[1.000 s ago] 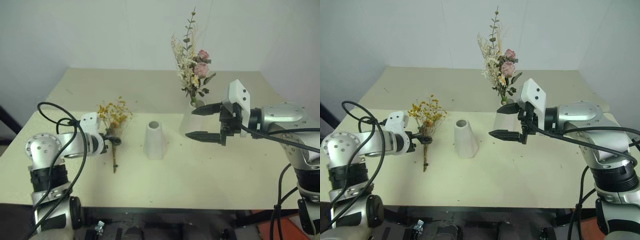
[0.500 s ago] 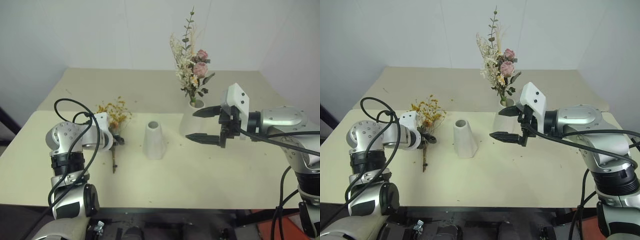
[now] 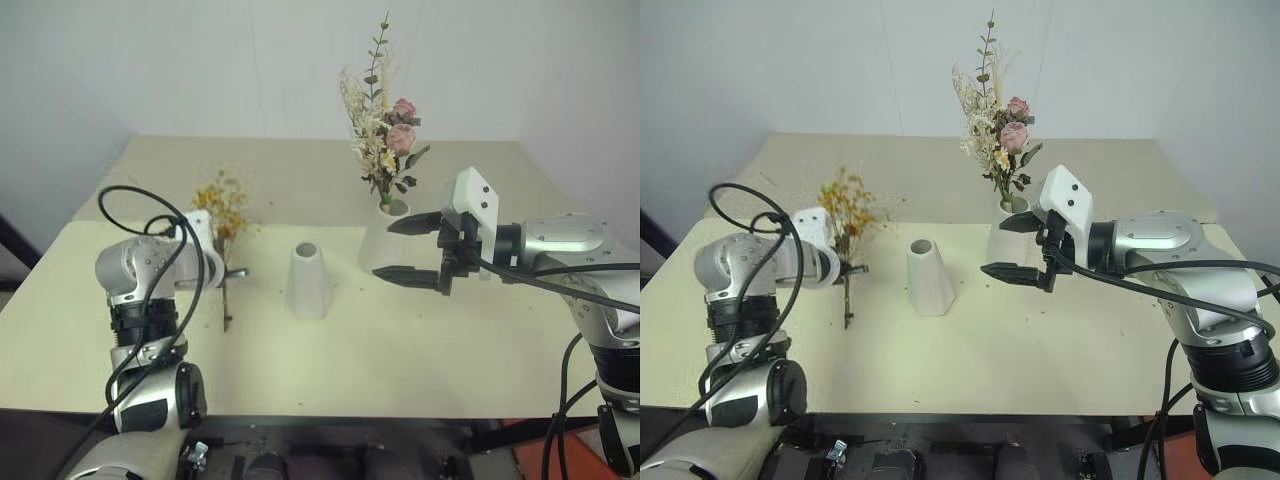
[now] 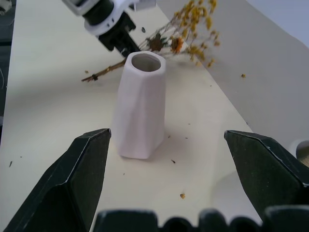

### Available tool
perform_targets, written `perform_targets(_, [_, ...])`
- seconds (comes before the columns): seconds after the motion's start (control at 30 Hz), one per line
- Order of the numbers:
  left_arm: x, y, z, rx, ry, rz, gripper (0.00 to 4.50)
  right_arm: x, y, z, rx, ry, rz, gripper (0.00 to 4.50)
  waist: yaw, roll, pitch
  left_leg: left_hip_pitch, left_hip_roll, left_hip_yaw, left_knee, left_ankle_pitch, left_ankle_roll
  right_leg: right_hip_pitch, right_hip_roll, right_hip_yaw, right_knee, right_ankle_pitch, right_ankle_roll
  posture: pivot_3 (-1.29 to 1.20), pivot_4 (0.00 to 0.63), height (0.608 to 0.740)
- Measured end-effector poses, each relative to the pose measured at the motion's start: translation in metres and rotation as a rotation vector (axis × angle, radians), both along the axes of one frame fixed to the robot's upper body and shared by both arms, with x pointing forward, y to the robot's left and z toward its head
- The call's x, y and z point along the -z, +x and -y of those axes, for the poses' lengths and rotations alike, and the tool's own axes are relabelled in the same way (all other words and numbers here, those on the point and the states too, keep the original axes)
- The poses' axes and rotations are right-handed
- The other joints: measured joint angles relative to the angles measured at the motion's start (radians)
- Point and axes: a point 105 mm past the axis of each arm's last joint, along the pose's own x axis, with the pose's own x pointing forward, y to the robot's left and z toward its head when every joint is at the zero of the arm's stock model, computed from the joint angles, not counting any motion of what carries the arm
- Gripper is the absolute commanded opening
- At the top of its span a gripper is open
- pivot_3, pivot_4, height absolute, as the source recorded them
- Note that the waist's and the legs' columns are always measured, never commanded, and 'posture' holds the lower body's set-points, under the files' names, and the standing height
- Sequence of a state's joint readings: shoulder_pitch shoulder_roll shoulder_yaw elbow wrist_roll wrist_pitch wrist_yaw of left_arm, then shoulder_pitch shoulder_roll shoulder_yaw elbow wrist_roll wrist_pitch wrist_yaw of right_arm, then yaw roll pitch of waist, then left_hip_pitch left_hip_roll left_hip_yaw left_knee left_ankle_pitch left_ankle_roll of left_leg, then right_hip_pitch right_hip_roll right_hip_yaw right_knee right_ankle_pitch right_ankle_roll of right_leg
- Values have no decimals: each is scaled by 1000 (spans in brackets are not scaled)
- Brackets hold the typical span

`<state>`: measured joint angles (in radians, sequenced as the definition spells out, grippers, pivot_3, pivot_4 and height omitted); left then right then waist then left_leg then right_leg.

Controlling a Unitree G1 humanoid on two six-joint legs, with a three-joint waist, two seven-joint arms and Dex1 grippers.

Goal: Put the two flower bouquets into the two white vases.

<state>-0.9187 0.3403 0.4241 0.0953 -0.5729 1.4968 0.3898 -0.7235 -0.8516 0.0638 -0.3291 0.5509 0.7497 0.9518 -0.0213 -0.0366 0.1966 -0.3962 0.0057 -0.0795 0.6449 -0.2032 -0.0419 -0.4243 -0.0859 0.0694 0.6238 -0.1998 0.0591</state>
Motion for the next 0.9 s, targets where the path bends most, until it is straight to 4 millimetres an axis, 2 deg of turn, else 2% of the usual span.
perform_targets(0.1, [-36,7,-7,-54,10,199,36,0,1,1,7,-1,4,4500,0,0,0,0,0,0,0,0,-1,0,0,0,0,0,0,0,150,740])
perform_targets(0.23, [-100,11,-10,-70,-75,621,36,-1,4,0,7,6,31,4500,2,0,0,-1,0,0,0,0,-1,0,0,0,-2,0,0,0,150,740])
perform_targets(0.37, [-137,3,7,137,-237,884,36,-3,7,-2,17,46,60,4500,2,0,0,-2,0,0,0,0,-1,0,-1,0,-2,1,1,0,150,740])
perform_targets(0.5, [-171,-21,33,461,-379,1155,36,-18,6,3,27,130,86,4500,1,0,0,-3,0,0,0,0,-1,0,-1,0,-4,1,1,0,150,740])
perform_targets(0.6, [-178,-40,49,755,-442,1243,36,-21,1,4,22,157,95,4500,-2,0,0,-2,0,0,0,0,-1,0,-1,0,-4,1,1,0,150,740])
perform_targets(0.67, [-172,-47,57,912,-439,1242,36,-15,-1,4,30,157,87,4500,-6,0,0,-2,0,0,0,0,-1,0,-1,0,-4,1,1,0,150,740])
perform_targets(0.8, [-151,-39,66,1097,-469,1161,36,-6,-2,3,61,163,80,4500,-14,0,0,-1,0,0,1,0,0,1,-1,0,-2,1,1,0,150,740])
perform_targets(0.9, [-147,-30,66,1145,-542,1142,36,-3,-3,3,81,165,77,4500,-19,0,0,-3,0,0,1,0,0,0,-1,-1,-4,1,1,0,150,740])
